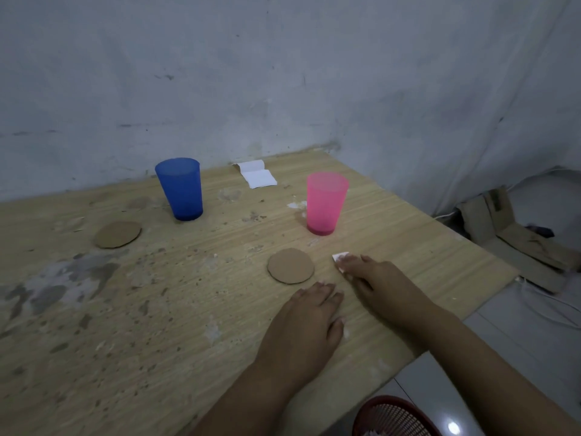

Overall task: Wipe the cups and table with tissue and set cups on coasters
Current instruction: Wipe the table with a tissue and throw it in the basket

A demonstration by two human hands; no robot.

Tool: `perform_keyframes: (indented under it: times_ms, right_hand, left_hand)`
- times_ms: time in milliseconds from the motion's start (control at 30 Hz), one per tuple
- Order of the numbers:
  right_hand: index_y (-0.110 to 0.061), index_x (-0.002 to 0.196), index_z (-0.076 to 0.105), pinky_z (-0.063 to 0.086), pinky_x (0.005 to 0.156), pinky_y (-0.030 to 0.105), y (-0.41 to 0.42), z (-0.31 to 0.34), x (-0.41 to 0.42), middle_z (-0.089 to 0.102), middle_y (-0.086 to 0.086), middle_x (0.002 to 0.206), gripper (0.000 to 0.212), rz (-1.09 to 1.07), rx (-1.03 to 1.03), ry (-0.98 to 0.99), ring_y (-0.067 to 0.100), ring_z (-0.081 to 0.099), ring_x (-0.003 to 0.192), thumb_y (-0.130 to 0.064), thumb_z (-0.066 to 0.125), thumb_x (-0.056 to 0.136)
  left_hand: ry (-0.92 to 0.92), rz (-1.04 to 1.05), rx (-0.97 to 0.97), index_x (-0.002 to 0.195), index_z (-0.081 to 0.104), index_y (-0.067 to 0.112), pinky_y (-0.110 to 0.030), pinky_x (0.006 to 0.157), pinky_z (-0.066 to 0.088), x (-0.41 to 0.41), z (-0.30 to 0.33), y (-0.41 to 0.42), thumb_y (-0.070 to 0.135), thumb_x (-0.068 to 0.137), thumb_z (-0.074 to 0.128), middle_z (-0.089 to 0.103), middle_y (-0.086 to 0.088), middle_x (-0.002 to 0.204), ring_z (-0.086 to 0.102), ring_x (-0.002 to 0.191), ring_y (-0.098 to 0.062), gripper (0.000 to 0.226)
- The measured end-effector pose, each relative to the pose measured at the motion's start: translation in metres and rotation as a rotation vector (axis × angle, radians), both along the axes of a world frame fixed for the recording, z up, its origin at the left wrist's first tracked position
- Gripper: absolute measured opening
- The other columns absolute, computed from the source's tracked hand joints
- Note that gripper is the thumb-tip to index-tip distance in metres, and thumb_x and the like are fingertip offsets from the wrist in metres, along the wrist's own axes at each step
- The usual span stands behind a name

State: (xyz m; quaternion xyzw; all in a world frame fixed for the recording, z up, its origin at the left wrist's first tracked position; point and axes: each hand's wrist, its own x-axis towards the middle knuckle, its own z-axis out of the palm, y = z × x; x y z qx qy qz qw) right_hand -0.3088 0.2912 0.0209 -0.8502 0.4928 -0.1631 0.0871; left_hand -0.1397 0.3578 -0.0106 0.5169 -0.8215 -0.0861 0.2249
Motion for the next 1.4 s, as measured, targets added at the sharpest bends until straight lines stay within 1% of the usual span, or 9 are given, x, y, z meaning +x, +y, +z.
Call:
perform_keyframes:
  times_ms: [100, 267, 533, 733, 933, 1067, 1200, 1300, 1400]
  right_hand:
    - [-0.023, 0.135, 0.048, 0.010, 0.104, 0.003, -0.001, 0.001, -0.022, 0.050, -0.004, 0.141, 0.044, -0.018, -0.001, 0.097, 0.012, 0.043, 0.131, -0.008, 0.043, 0.093]
    - [-0.011, 0.133, 0.049, 0.015, 0.113, 0.026, -0.028, 0.000, 0.006, 0.047, 0.007, 0.143, 0.041, -0.160, -0.001, 0.096, 0.027, 0.042, 0.132, -0.008, 0.039, 0.094]
    - [-0.024, 0.136, 0.046, 0.014, 0.110, 0.015, -0.004, -0.003, -0.017, 0.047, -0.004, 0.143, 0.046, 0.038, 0.035, 0.069, 0.004, 0.038, 0.132, -0.010, 0.041, 0.093]
    - [-0.014, 0.137, 0.045, 0.012, 0.112, 0.023, -0.038, 0.001, 0.000, 0.042, 0.007, 0.147, 0.042, -0.124, 0.015, 0.122, 0.018, 0.037, 0.136, -0.011, 0.039, 0.095]
    - [-0.017, 0.142, 0.035, 0.008, 0.114, 0.026, -0.020, -0.015, 0.009, 0.035, 0.004, 0.151, 0.044, -0.019, -0.037, 0.156, 0.013, 0.027, 0.141, -0.019, 0.033, 0.098]
    - [-0.018, 0.136, 0.046, 0.011, 0.116, 0.027, -0.004, -0.016, -0.008, 0.047, 0.003, 0.144, 0.039, -0.008, -0.122, 0.175, 0.014, 0.036, 0.137, -0.023, 0.038, 0.098]
    - [-0.018, 0.130, 0.053, 0.011, 0.115, 0.029, -0.028, -0.010, -0.009, 0.054, 0.003, 0.136, 0.037, -0.171, -0.168, 0.273, 0.018, 0.039, 0.133, -0.021, 0.034, 0.098]
    - [-0.013, 0.122, 0.058, 0.017, 0.112, 0.033, -0.051, -0.008, 0.009, 0.060, 0.008, 0.128, 0.035, -0.336, -0.144, 0.188, 0.022, 0.045, 0.126, -0.023, 0.034, 0.099]
    - [-0.014, 0.130, 0.051, 0.020, 0.112, 0.036, -0.058, -0.012, 0.035, 0.049, 0.010, 0.140, 0.037, -0.275, -0.043, 0.121, 0.023, 0.030, 0.138, -0.024, 0.034, 0.098]
  left_hand:
    - [0.001, -0.001, 0.000, 0.144, 0.035, 0.024, -0.023, 0.116, 0.009, -0.001, 0.000, 0.000, 0.036, 0.097, 0.036, 0.029, 0.007, 0.154, 0.019, 0.142, -0.006, 0.049]
    - [0.028, 0.006, -0.004, 0.143, 0.036, 0.024, -0.023, 0.115, 0.010, 0.000, 0.002, 0.001, 0.035, 0.096, 0.038, 0.031, 0.006, 0.153, 0.021, 0.142, -0.008, 0.048]
    - [0.010, 0.007, -0.017, 0.143, 0.036, 0.024, -0.021, 0.115, 0.009, 0.001, 0.002, 0.001, 0.036, 0.097, 0.037, 0.030, 0.006, 0.154, 0.020, 0.141, -0.007, 0.048]
    - [0.034, 0.012, -0.018, 0.142, 0.039, 0.024, -0.021, 0.113, 0.011, 0.001, 0.001, 0.001, 0.036, 0.095, 0.040, 0.032, 0.007, 0.152, 0.022, 0.141, -0.007, 0.049]
    - [0.045, 0.017, -0.023, 0.139, 0.043, 0.025, -0.020, 0.112, 0.016, 0.001, 0.000, 0.000, 0.037, 0.094, 0.041, 0.035, 0.008, 0.150, 0.026, 0.139, -0.007, 0.047]
    - [0.050, 0.016, -0.025, 0.139, 0.044, 0.025, -0.020, 0.112, 0.018, 0.001, -0.001, -0.001, 0.037, 0.094, 0.041, 0.037, 0.007, 0.149, 0.027, 0.138, -0.008, 0.047]
    - [0.056, 0.014, -0.020, 0.139, 0.043, 0.025, -0.022, 0.112, 0.019, 0.001, -0.001, -0.001, 0.037, 0.093, 0.041, 0.037, 0.007, 0.149, 0.028, 0.138, -0.009, 0.048]
    - [0.064, 0.013, -0.019, 0.139, 0.044, 0.025, -0.021, 0.112, 0.019, 0.001, -0.001, -0.002, 0.036, 0.093, 0.041, 0.038, 0.008, 0.149, 0.029, 0.137, -0.008, 0.047]
    - [0.067, 0.011, -0.027, 0.137, 0.046, 0.025, -0.021, 0.111, 0.021, 0.002, 0.000, -0.003, 0.036, 0.093, 0.042, 0.040, 0.007, 0.148, 0.032, 0.136, -0.009, 0.046]
